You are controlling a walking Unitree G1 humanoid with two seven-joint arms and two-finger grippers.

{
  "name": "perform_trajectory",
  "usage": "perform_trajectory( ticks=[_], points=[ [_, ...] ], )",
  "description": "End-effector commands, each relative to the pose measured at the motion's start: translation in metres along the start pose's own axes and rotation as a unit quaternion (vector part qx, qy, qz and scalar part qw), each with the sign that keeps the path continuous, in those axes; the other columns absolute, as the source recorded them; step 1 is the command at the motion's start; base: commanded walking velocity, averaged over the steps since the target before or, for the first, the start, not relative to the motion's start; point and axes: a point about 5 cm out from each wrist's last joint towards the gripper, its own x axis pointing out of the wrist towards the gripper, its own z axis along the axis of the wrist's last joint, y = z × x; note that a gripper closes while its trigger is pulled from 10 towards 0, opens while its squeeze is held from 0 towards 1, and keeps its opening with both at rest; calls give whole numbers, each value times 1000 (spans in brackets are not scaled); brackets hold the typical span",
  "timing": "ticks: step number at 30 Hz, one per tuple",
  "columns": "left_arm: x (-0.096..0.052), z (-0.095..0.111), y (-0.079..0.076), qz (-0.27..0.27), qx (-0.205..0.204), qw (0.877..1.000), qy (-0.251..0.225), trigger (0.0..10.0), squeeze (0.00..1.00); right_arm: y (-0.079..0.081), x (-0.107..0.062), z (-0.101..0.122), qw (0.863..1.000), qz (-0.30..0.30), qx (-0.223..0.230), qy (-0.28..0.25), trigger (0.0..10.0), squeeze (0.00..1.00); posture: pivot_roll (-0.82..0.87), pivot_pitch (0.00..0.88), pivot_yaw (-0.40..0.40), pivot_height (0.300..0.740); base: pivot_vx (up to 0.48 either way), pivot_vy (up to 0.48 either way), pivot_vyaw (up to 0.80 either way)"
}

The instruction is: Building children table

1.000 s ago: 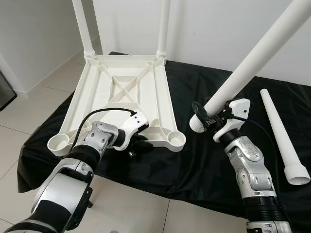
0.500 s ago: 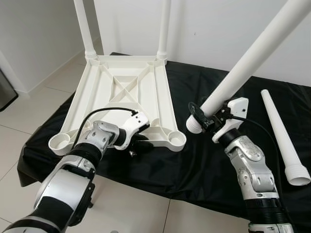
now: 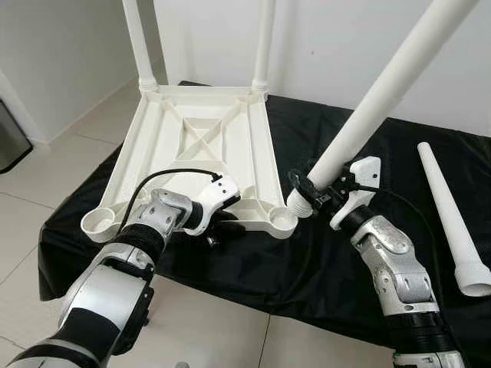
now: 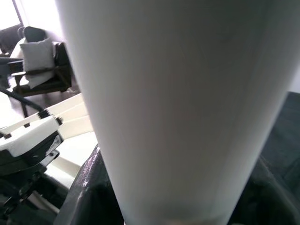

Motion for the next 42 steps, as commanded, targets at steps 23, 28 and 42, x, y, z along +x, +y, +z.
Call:
perform_trajectory(
  ticks=[23,28,42],
  points=[
    [1,7,9,108,31,994,-2,10000,0,-2,3,-1,1000,7,-7,6,10000,0,-68,18,-17,740,0,0,0],
    [1,6,8,106,32,994,-1,10000,0,-3,2,-1,1000,5,-8,6,10000,0,-69,19,-16,740,0,0,0],
    [1,5,7,100,34,994,1,10000,0,-2,1,-1,1000,3,-6,5,10000,0,-66,28,-15,740,0,0,0]
  ],
)
